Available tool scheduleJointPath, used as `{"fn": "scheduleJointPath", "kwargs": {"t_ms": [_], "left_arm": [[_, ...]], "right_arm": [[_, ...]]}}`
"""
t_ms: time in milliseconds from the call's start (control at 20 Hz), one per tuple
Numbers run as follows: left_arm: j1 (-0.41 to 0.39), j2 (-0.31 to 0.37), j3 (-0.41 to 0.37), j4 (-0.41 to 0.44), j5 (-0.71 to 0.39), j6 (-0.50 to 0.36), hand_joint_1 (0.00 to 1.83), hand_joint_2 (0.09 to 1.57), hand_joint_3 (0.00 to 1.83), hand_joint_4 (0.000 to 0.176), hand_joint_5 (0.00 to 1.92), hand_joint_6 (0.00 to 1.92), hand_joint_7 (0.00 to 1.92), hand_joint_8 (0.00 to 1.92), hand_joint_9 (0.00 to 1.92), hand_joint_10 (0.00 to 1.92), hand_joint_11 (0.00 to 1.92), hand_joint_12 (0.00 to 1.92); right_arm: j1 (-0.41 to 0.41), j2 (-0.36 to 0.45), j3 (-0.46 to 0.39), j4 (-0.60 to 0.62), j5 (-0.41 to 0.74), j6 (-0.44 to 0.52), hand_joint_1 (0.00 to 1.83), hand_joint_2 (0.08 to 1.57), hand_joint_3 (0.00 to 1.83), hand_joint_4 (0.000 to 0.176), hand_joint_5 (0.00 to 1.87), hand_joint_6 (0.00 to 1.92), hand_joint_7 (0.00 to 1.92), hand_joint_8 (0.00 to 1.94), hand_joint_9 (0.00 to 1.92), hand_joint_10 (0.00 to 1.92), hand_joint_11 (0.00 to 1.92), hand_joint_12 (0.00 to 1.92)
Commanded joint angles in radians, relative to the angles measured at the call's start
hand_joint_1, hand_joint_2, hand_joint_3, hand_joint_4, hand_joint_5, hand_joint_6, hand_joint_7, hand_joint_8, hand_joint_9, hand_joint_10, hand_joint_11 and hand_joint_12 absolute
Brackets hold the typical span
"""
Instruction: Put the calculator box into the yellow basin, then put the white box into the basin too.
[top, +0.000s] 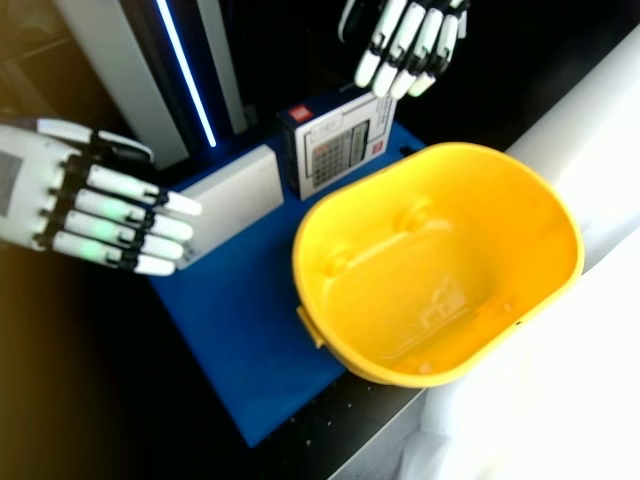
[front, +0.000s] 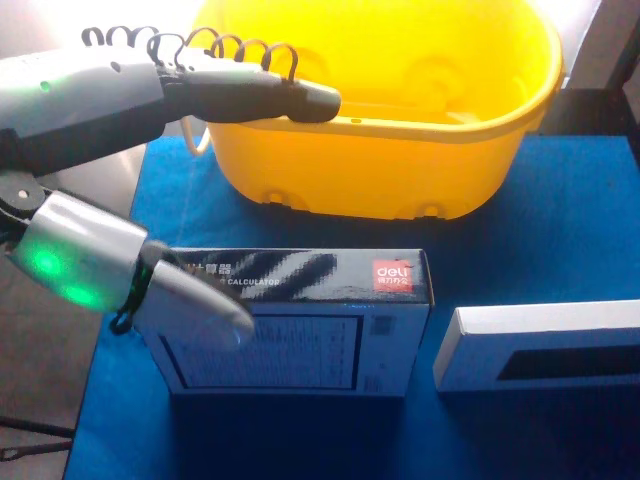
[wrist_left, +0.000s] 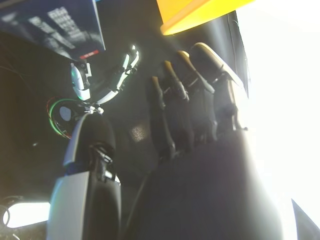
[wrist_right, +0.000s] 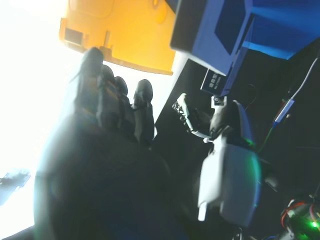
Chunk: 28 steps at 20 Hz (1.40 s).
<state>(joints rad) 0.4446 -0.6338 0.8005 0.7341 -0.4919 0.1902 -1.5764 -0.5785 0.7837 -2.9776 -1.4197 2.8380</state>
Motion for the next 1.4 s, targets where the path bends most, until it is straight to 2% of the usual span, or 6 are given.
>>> {"fn": "scheduleJointPath", "kwargs": {"t_ms": [0,850,950,1000,1150,1350], "left_arm": [[-0.011,-0.007,-0.003,-0.034,-0.086,-0.006,0.65,0.75,0.00,0.085,0.17,0.00,0.20,0.00,0.19,0.07,0.00,0.79],[0.198,-0.159,0.111,-0.105,-0.005,-0.043,0.59,0.81,0.01,0.080,0.26,0.01,0.30,0.01,0.29,0.04,0.00,1.09],[0.205,-0.181,0.128,-0.106,-0.005,-0.048,0.68,0.92,0.01,0.061,0.40,0.02,0.44,0.02,0.40,0.07,0.00,1.19],[0.207,-0.185,0.132,-0.107,-0.006,-0.048,0.78,0.98,0.01,0.047,0.47,0.03,0.52,0.04,0.49,0.10,0.00,1.38],[0.219,-0.193,0.147,-0.131,-0.025,-0.048,1.30,1.17,0.00,0.000,0.73,1.20,0.87,1.06,0.89,1.10,0.68,1.35],[0.254,-0.197,0.164,-0.251,-0.139,-0.024,1.36,1.16,0.00,0.000,0.78,1.13,0.89,1.15,0.86,1.36,0.74,1.46]], "right_arm": [[0.001,0.000,0.001,-0.034,-0.113,0.009,0.67,0.81,0.01,0.000,0.52,0.25,0.53,0.31,0.43,0.57,0.14,1.25],[0.117,-0.192,0.119,0.008,0.112,-0.001,0.82,0.83,0.02,0.000,0.63,0.05,0.63,0.04,0.42,0.48,0.02,1.33],[0.120,-0.203,0.123,0.008,0.113,-0.001,1.07,1.01,0.02,0.000,0.87,0.20,0.89,0.20,0.64,0.71,0.31,1.41],[0.120,-0.205,0.123,0.008,0.113,-0.001,1.17,1.13,0.01,0.000,0.88,0.95,0.90,0.94,0.70,0.92,0.44,1.51],[0.130,-0.205,0.124,0.008,0.112,-0.001,1.19,1.17,0.00,0.016,0.90,1.11,0.87,1.22,0.86,1.10,0.71,1.57],[0.138,-0.204,0.123,0.008,0.069,0.011,1.20,1.17,0.00,0.000,0.86,1.12,0.91,1.25,0.91,1.25,0.81,1.61]]}}
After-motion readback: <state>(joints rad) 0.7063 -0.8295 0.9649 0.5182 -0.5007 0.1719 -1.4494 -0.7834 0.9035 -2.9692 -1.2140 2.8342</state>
